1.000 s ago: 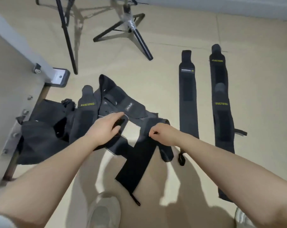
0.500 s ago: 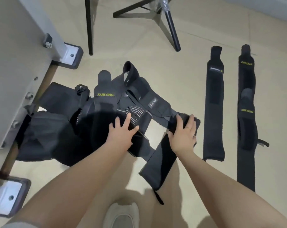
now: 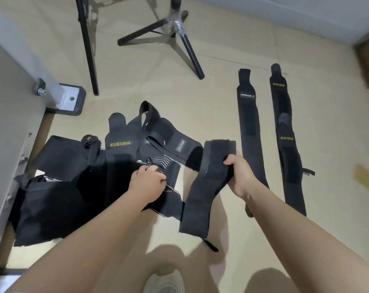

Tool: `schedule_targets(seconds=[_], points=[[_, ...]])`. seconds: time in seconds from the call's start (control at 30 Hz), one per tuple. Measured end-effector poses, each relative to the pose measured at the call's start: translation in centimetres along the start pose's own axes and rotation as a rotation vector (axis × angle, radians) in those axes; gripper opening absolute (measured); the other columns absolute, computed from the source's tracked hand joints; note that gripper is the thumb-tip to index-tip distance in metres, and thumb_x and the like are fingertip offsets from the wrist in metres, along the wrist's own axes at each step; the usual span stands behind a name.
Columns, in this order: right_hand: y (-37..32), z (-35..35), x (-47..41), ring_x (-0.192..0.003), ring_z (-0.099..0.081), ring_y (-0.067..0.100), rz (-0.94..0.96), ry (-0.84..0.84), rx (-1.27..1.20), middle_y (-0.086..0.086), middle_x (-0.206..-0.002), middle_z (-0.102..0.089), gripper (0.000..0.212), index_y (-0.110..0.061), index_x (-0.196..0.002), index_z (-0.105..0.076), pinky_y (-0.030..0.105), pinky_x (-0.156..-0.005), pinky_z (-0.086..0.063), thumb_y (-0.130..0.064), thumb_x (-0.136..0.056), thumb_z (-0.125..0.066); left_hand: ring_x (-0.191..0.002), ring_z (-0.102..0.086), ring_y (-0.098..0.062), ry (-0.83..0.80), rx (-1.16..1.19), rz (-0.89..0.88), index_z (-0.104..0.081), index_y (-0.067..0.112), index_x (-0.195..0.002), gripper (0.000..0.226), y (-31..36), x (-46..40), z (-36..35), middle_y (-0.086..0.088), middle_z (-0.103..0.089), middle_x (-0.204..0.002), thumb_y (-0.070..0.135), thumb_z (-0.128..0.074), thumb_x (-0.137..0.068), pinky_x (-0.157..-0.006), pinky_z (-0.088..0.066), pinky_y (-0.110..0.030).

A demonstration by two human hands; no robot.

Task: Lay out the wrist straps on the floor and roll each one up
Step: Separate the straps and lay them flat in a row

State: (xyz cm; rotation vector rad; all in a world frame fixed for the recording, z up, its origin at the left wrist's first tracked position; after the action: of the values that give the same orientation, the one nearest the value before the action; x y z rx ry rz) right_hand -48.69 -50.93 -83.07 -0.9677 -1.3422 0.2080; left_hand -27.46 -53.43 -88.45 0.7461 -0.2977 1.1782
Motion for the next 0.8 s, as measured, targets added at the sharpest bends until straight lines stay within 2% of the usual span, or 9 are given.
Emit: schedule_targets(seconds=[0.07,0.1,0.2,0.33,0.43,0.5,0.6,0.67,0.8], points=[[-1.9,-1.8,1.2,-0.092,-0.061,0.022,0.03,-0.183,-0.021,0.004,-0.1,-0.065,0.048,-0.02,-0.113,-0.058,0.037,-0.083,-0.049,0.002,-0.073,-0.041,-0.089,-0.053,-0.021,0.15,0.497,0.007,-0.068,0.009,-0.089,0.062,1.1,0.3,3.0,-0.006,-0.062,-0.098,0.053,-0.025,-0.081,-0.076,-0.039,-0.03],[-2.7,-2.6,1.7,-0.092,-0.062,0.021,0.039,-0.272,0.01,0.002,-0.1,-0.066,0.054,-0.02,-0.114,-0.057,0.036,-0.082,-0.049,0.0,-0.066,-0.043,-0.083,-0.054,-0.016,0.141,0.734,0.067,-0.067,0.009,-0.087,0.059,1.5,0.6,4.0,-0.005,-0.063,-0.094,0.052,-0.027,-0.088,-0.074,-0.04,-0.028],[-4.5,-4.7,2.8,-0.088,-0.062,0.016,0.053,-0.498,0.215,-0.001,-0.099,-0.066,0.064,-0.025,-0.116,-0.056,0.032,-0.07,-0.05,-0.004,-0.057,-0.042,-0.097,-0.059,-0.019,-0.036,1.512,0.203,-0.062,0.01,-0.101,0.052,5.0,1.3,5.6,-0.002,-0.063,-0.102,0.047,-0.024,-0.1,-0.09,-0.046,-0.031],[-3.8,-5.2,3.3,-0.089,-0.054,0.021,0.029,-0.662,0.504,0.006,-0.099,-0.059,0.068,-0.019,-0.12,-0.054,0.032,-0.069,-0.041,-0.002,-0.055,-0.043,-0.103,-0.064,-0.021,0.043,2.0,0.12,-0.062,0.012,-0.116,0.049,7.8,0.5,8.0,-0.005,-0.07,-0.106,0.05,-0.037,-0.097,-0.095,-0.047,-0.038],[-3.0,-4.2,3.6,-0.091,-0.061,0.016,-0.007,-0.716,0.587,0.0,-0.1,-0.065,0.061,-0.024,-0.118,-0.053,0.028,-0.076,-0.047,-0.003,-0.06,-0.047,-0.107,-0.063,-0.022,0.216,1.866,0.085,-0.059,0.02,-0.118,0.022,8.2,-0.3,8.9,-0.004,-0.068,-0.113,0.024,-0.049,-0.098,-0.096,-0.048,-0.04],[-3.2,-3.6,3.6,-0.101,-0.064,0.014,-0.019,-0.767,0.557,-0.003,-0.113,-0.066,0.06,-0.027,-0.126,-0.048,0.026,-0.081,-0.051,-0.008,-0.069,-0.053,-0.111,-0.062,-0.021,0.278,1.732,-0.069,-0.056,0.021,-0.118,0.025,9.4,-0.4,9.8,-0.005,-0.065,-0.119,0.011,-0.043,-0.1,-0.095,-0.05,-0.039],[-5.1,-2.7,2.7,-0.111,-0.061,0.018,0.07,-0.71,0.451,0.0,-0.125,-0.063,0.06,-0.029,-0.138,-0.039,0.035,-0.088,-0.051,-0.025,-0.081,-0.058,-0.108,-0.063,-0.019,0.291,1.622,-0.224,-0.053,0.017,-0.122,0.029,11.3,0.3,11.0,-0.006,-0.065,-0.118,0.005,-0.04,-0.099,-0.088,-0.054,-0.032],[-6.5,-2.0,2.0,-0.108,-0.063,0.016,0.158,-0.638,0.373,0.0,-0.12,-0.065,0.051,-0.031,-0.137,-0.04,0.035,-0.085,-0.053,-0.023,-0.089,-0.057,-0.105,-0.065,-0.016,0.282,1.517,-0.265,-0.055,0.019,-0.121,0.031,12.4,0.5,11.5,-0.002,-0.067,-0.114,0.003,-0.039,-0.099,-0.083,-0.054,-0.028],[-7.1,-0.8,1.6,-0.095,-0.067,0.005,0.249,-0.578,0.428,-0.005,-0.112,-0.068,0.037,-0.027,-0.128,-0.046,0.019,-0.07,-0.054,-0.006,-0.097,-0.048,-0.103,-0.065,-0.013,0.294,1.42,-0.282,-0.05,0.015,-0.13,0.037,14.6,-0.5,11.8,0.0,-0.068,-0.112,0.0,-0.038,-0.099,-0.08,-0.053,-0.025]])
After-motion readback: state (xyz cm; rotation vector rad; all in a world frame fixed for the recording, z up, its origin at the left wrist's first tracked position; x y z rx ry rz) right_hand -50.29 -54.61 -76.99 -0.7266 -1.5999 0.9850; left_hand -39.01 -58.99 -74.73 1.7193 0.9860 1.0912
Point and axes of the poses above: each hand's wrist, its own x-axis away from the middle knuckle, its own z-axis out of the back of the hand, y = z × x, the point moved 8 cm from there along -x, towards the middle knuckle
